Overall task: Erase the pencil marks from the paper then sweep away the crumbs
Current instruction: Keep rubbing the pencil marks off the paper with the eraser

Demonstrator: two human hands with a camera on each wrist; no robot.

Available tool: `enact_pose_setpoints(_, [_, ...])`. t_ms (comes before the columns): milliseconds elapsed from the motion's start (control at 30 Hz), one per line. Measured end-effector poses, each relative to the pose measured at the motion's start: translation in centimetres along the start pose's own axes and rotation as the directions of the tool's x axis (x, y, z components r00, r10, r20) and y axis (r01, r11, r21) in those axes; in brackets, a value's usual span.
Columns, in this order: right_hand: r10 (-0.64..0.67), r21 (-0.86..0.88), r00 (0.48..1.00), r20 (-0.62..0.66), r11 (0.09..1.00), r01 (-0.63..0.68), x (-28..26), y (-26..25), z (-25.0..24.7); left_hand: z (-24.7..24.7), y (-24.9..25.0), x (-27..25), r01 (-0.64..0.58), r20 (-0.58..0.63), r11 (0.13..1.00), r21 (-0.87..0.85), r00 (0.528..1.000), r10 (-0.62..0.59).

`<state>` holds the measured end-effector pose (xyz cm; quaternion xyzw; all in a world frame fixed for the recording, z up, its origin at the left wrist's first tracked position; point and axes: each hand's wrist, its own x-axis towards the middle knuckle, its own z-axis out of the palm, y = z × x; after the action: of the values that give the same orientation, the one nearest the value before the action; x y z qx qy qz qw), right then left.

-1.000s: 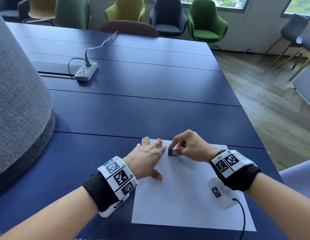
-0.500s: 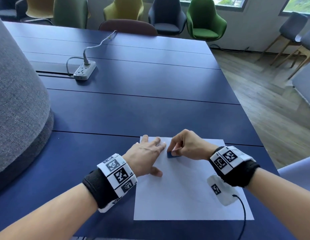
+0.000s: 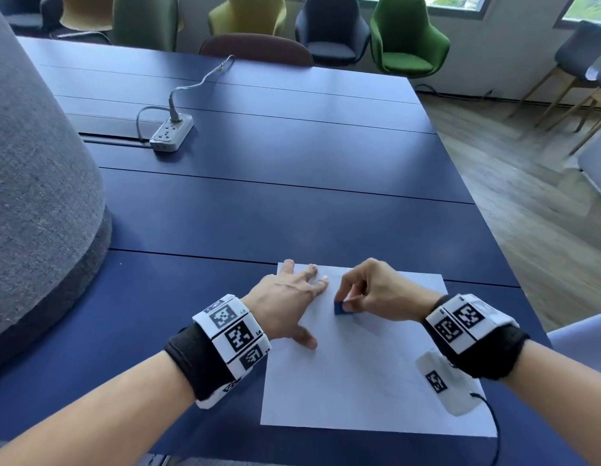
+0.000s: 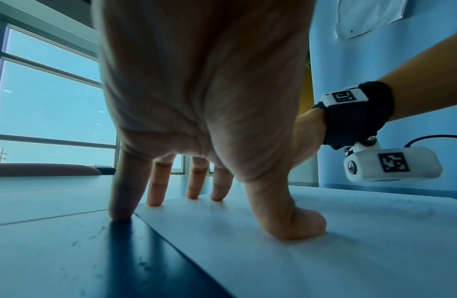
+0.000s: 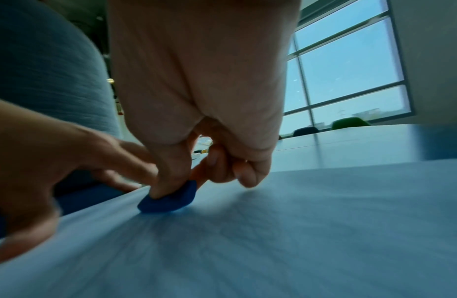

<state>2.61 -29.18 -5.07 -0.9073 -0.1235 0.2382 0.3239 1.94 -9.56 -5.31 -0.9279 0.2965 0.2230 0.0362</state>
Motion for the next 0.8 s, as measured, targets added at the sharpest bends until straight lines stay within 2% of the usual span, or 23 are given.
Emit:
enact_pose_setpoints(67, [0.007,-0.032,0.998,0.055,0.999,-0.005,-0.1,-0.1,-0.1,0.0,0.0,0.0,-0.002,0.000,1.000,0.005,1.000,0.002])
enact_pose_setpoints(167, [0.004,0.035,0.992,-0.126,0.999,0.000,1.0,0.2,-0.5,-0.1,-0.1,0.1,-0.006,0.003,1.000,0.002,1.000,0.006])
enact_pose_setpoints(233, [0.009,0.071,0.985,-0.174,0.997,0.004,1.0,0.3,-0.3,0.0,-0.1,0.1,-0.005,0.002,1.000,-0.001,1.000,0.005])
enact_pose_setpoints(267, [-0.004,0.062,0.991,-0.134,0.998,0.012,0.7,0.2,-0.1,0.0,0.0,0.1,-0.004,0.005,1.000,0.002,1.000,0.004])
enact_pose_setpoints(367, [-0.011,-0.014,0.995,0.101,1.000,0.012,-0.4,-0.4,0.3,-0.2,0.0,0.0,0.003,0.014,1.000,0.028,1.000,-0.004])
enact_pose_setpoints(400, [-0.010,-0.026,0.993,0.117,1.000,0.013,-0.1,-0.6,0.2,-0.2,0.0,0.0,0.004,0.010,0.999,0.034,1.000,-0.004])
enact_pose_setpoints(433, [-0.016,-0.026,0.997,0.076,0.999,0.018,0.4,-0.7,-0.1,-0.3,-0.1,-0.1,0.001,0.002,0.999,0.042,1.000,-0.001])
enact_pose_setpoints(533, [-0.018,-0.002,0.986,-0.163,1.000,0.017,2.2,-0.7,-0.8,-0.2,-0.2,-0.1,-0.004,-0.021,0.999,0.049,1.000,0.005])
enact_pose_setpoints(567, [-0.010,0.012,0.980,-0.197,1.000,0.012,2.4,-0.6,-0.8,-0.1,-0.3,-0.1,-0.003,-0.022,0.999,0.048,1.000,0.004])
enact_pose_setpoints(600, [-0.006,0.023,0.982,-0.186,1.000,0.010,2.3,-0.5,-0.7,-0.1,-0.2,-0.1,-0.003,-0.023,0.999,0.048,1.000,0.004])
enact_pose_setpoints(700, [0.000,-0.016,1.000,-0.006,1.000,0.000,1.6,-0.4,-0.5,-0.3,-0.2,-0.1,0.003,-0.016,0.999,0.038,1.000,-0.003])
enact_pose_setpoints(733, [0.005,-0.031,1.000,0.012,1.000,-0.005,1.5,-0.4,-0.6,-0.3,-0.1,-0.1,0.004,-0.013,0.999,0.036,1.000,-0.004])
enact_pose_setpoints(800, [0.019,-0.001,0.996,-0.082,1.000,-0.019,1.9,-0.1,-0.9,-0.4,-0.1,-0.1,0.007,-0.009,0.999,0.042,1.000,-0.006])
